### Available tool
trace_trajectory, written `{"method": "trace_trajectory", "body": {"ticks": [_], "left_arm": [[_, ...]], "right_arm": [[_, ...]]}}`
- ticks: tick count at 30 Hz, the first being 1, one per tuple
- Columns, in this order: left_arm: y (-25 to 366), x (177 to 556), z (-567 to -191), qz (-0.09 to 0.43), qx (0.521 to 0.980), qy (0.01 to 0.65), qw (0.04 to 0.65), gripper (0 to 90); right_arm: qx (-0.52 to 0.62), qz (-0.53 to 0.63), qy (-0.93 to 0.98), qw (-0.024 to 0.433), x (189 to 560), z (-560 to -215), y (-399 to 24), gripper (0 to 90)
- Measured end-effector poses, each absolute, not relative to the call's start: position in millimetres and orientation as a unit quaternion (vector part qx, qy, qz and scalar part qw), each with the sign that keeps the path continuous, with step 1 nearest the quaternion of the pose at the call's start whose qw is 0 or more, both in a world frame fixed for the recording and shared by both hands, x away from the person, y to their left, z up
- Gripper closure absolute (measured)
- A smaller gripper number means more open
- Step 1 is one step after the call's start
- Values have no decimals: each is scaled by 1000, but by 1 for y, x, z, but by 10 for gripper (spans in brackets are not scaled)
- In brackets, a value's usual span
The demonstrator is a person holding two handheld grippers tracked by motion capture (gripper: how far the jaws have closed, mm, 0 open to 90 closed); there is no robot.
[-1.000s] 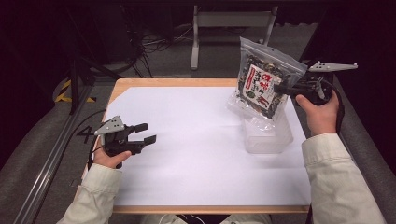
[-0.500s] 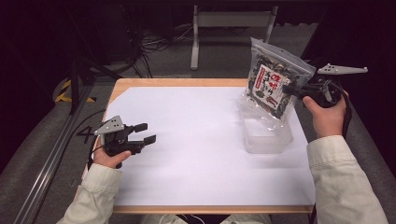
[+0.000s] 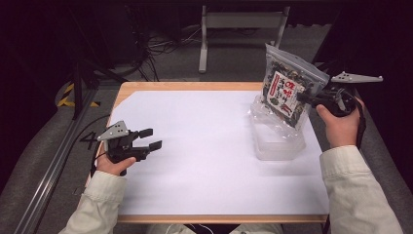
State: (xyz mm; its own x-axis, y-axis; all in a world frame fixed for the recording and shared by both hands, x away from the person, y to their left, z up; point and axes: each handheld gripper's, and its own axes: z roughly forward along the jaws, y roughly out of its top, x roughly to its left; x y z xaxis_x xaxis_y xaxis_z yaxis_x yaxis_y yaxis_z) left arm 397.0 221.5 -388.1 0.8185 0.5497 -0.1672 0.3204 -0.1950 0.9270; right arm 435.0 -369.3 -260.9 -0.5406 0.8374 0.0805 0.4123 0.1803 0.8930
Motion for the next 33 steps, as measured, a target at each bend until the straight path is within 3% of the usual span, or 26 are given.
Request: {"method": "trace_trajectory", "body": {"ticks": [33], "left_arm": [[223,397,-388,104,768,284,564,351]], "right_arm": [[434,450,751,213,434,-307,-366,770]]}}
